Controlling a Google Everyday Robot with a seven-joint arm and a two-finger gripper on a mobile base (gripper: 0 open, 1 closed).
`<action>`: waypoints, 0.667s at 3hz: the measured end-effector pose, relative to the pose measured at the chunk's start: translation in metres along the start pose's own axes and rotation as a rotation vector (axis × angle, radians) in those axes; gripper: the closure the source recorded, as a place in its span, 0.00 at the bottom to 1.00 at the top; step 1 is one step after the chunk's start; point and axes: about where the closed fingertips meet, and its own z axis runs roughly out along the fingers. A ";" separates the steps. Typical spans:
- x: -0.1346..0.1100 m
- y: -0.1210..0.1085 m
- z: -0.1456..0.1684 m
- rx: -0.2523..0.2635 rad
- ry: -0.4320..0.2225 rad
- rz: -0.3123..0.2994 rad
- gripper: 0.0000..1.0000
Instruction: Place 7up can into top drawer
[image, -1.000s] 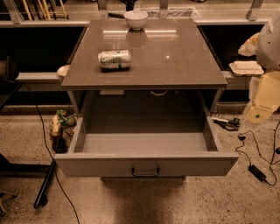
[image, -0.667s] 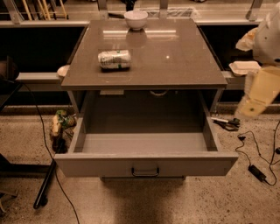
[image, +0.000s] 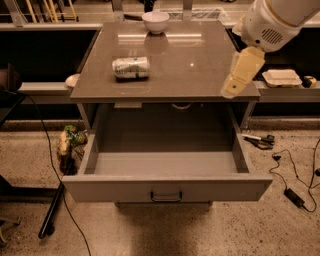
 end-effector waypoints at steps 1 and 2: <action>-0.028 -0.031 0.024 0.019 -0.085 0.043 0.00; -0.054 -0.053 0.044 0.029 -0.176 0.081 0.00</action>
Offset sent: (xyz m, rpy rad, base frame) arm 0.1082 0.0697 0.0034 0.2952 -0.0851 -0.0365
